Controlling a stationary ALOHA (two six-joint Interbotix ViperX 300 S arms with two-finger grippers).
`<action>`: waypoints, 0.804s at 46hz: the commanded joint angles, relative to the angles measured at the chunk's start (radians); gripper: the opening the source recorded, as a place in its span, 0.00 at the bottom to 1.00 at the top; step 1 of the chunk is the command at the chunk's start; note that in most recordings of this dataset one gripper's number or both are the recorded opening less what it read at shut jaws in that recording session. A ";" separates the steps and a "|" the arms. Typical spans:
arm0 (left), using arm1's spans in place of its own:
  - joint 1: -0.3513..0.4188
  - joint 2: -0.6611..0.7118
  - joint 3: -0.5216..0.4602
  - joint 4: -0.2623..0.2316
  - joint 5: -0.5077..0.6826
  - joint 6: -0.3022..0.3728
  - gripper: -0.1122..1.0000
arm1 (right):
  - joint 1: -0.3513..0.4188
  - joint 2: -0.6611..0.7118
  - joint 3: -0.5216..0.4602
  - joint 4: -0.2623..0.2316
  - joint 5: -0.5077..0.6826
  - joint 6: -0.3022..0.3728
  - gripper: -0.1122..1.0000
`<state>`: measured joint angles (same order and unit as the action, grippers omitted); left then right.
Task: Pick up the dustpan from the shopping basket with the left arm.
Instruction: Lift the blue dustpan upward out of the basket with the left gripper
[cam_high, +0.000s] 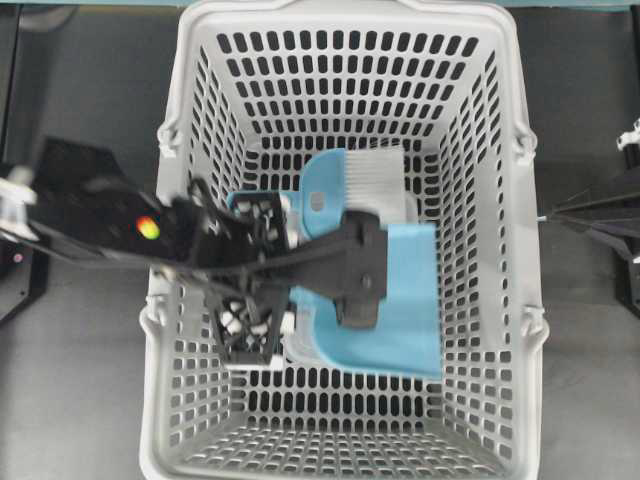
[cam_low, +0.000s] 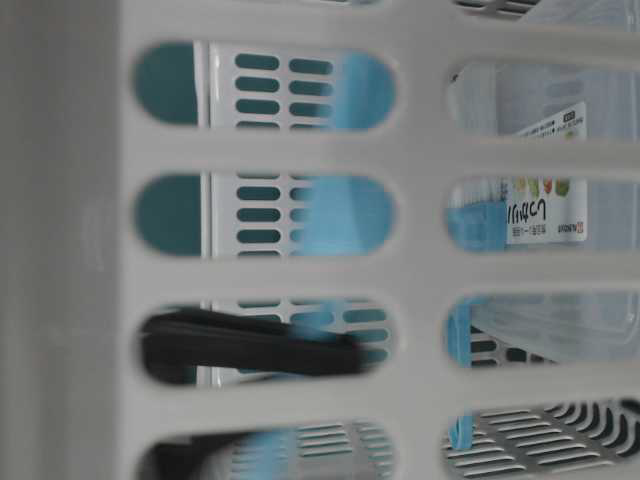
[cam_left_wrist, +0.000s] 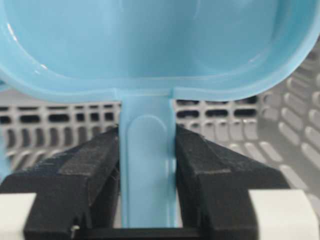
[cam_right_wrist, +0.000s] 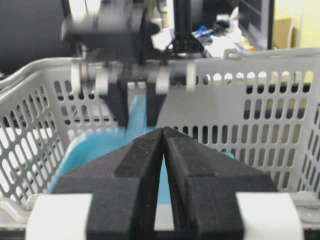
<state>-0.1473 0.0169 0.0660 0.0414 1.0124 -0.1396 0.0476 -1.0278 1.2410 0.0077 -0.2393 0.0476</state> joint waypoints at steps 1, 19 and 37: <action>0.021 -0.060 -0.091 0.003 0.049 0.002 0.35 | 0.003 0.000 -0.006 0.003 -0.005 0.005 0.10; 0.083 -0.094 -0.336 0.003 0.192 0.015 0.35 | 0.003 -0.006 -0.003 0.002 -0.005 0.006 0.10; 0.077 -0.094 -0.342 0.003 0.195 0.037 0.35 | 0.003 -0.011 -0.003 0.002 -0.005 0.006 0.10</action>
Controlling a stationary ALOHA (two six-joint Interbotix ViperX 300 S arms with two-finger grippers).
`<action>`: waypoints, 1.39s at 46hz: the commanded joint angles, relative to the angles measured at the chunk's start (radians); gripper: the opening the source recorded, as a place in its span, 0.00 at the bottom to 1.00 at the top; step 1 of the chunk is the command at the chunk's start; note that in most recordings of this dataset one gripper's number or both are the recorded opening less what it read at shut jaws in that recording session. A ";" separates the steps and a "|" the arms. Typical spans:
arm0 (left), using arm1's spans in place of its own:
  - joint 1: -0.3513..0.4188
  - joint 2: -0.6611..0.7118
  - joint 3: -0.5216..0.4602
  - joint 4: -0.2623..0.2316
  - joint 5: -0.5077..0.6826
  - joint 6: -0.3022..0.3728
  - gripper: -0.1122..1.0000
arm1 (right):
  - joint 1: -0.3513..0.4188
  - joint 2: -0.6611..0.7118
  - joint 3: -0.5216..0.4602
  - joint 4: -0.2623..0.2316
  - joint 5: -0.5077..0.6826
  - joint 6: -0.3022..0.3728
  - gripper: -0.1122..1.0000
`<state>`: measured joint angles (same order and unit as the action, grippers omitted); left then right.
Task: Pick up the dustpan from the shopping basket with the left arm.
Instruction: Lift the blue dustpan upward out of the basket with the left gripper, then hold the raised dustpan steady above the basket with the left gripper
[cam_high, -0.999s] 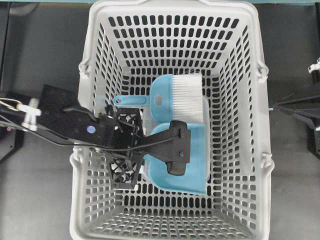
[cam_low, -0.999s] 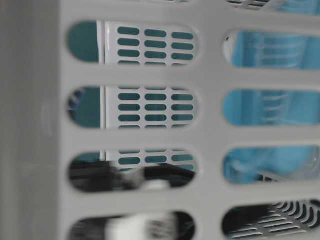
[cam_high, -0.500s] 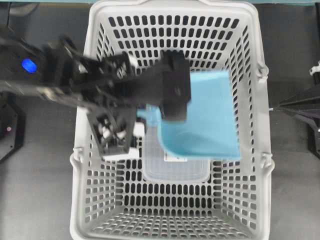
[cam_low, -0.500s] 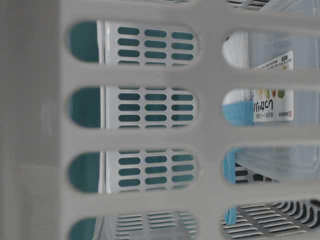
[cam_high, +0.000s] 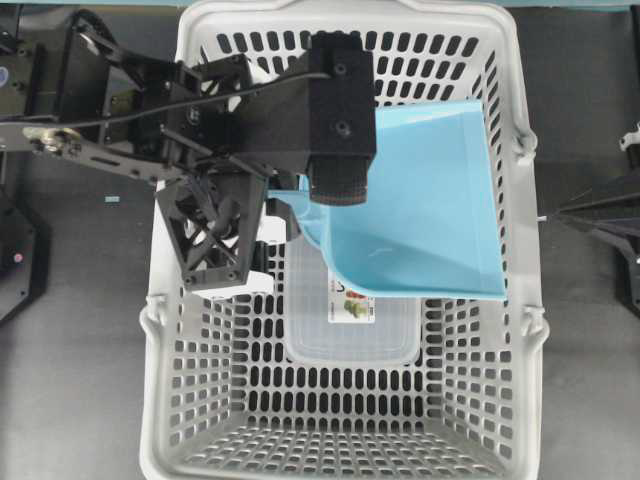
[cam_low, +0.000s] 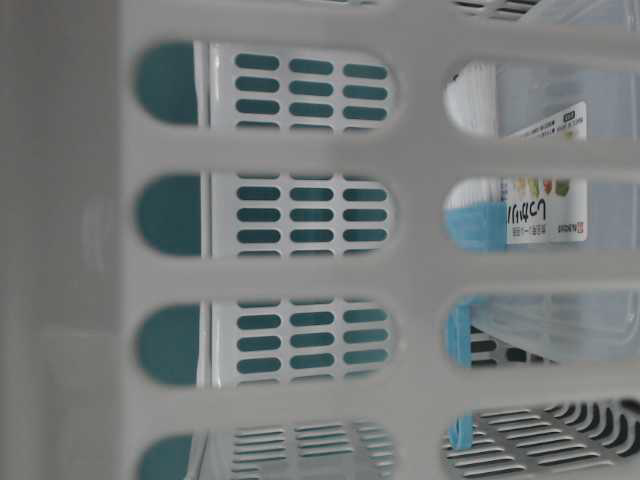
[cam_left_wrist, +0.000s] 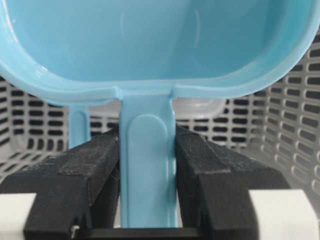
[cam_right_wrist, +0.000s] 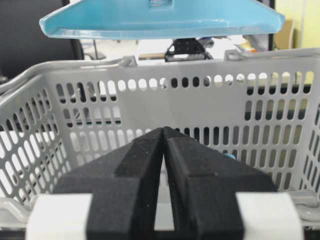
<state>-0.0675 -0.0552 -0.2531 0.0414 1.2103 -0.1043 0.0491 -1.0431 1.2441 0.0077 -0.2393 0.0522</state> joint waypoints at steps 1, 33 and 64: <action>-0.003 -0.020 -0.023 0.003 -0.003 0.002 0.35 | -0.002 0.005 -0.006 0.002 -0.005 0.002 0.10; -0.005 -0.020 -0.012 0.003 -0.003 0.003 0.35 | 0.002 -0.002 -0.006 0.002 -0.005 0.002 0.10; -0.009 -0.018 0.017 0.003 -0.015 0.003 0.35 | -0.002 -0.003 -0.003 0.003 -0.005 0.002 0.10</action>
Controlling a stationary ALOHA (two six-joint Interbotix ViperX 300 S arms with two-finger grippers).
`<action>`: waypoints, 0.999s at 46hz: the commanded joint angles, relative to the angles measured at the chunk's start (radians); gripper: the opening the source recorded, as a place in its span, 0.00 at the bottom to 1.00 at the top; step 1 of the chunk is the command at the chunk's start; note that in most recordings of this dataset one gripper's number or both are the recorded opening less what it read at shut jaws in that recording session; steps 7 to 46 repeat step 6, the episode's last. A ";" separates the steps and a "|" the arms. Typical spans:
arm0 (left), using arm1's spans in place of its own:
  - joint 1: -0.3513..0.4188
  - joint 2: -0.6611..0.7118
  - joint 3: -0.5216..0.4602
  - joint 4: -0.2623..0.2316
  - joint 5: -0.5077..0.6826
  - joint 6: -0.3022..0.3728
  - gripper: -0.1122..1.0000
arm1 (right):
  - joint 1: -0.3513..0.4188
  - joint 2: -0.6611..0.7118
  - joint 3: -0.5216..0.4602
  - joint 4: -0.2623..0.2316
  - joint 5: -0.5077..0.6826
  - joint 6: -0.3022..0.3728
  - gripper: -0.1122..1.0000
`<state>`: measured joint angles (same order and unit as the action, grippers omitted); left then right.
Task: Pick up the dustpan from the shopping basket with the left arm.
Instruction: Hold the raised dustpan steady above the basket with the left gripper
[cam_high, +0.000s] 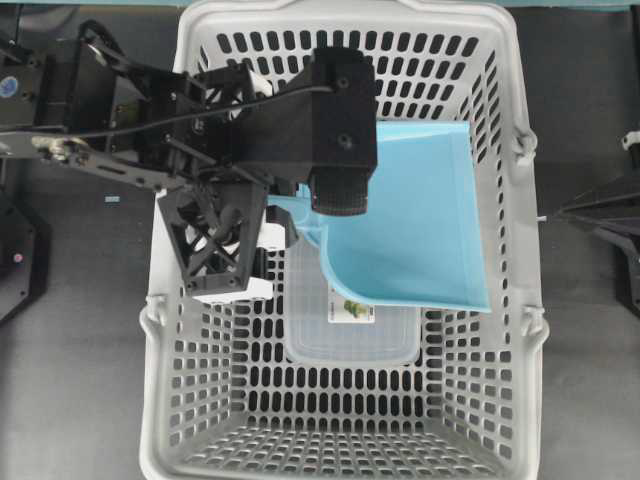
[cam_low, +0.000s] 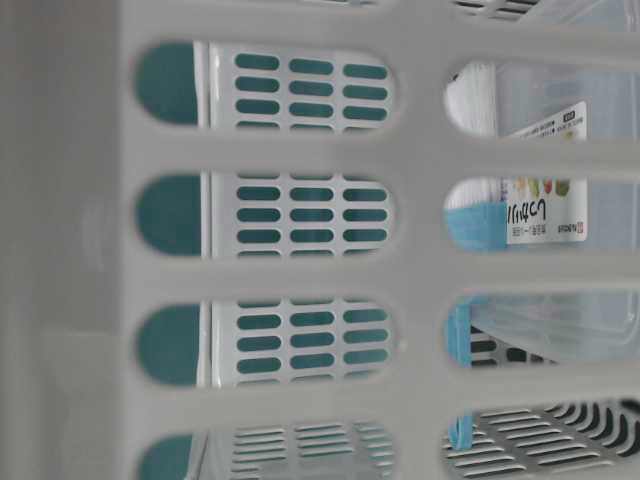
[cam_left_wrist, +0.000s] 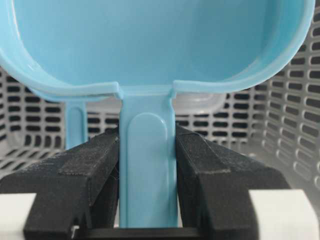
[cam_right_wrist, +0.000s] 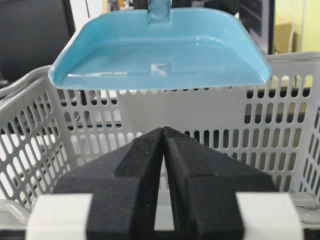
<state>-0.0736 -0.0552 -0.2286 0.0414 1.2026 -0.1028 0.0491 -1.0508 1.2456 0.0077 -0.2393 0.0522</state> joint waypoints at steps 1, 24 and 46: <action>-0.005 -0.015 -0.009 0.003 -0.008 0.002 0.35 | 0.002 0.005 -0.005 0.002 -0.005 0.002 0.10; -0.005 -0.005 -0.009 0.003 -0.008 0.003 0.35 | -0.002 0.005 -0.005 0.002 -0.005 0.002 0.10; -0.005 -0.005 -0.009 0.003 -0.008 0.003 0.35 | -0.002 0.005 -0.005 0.002 -0.005 0.002 0.10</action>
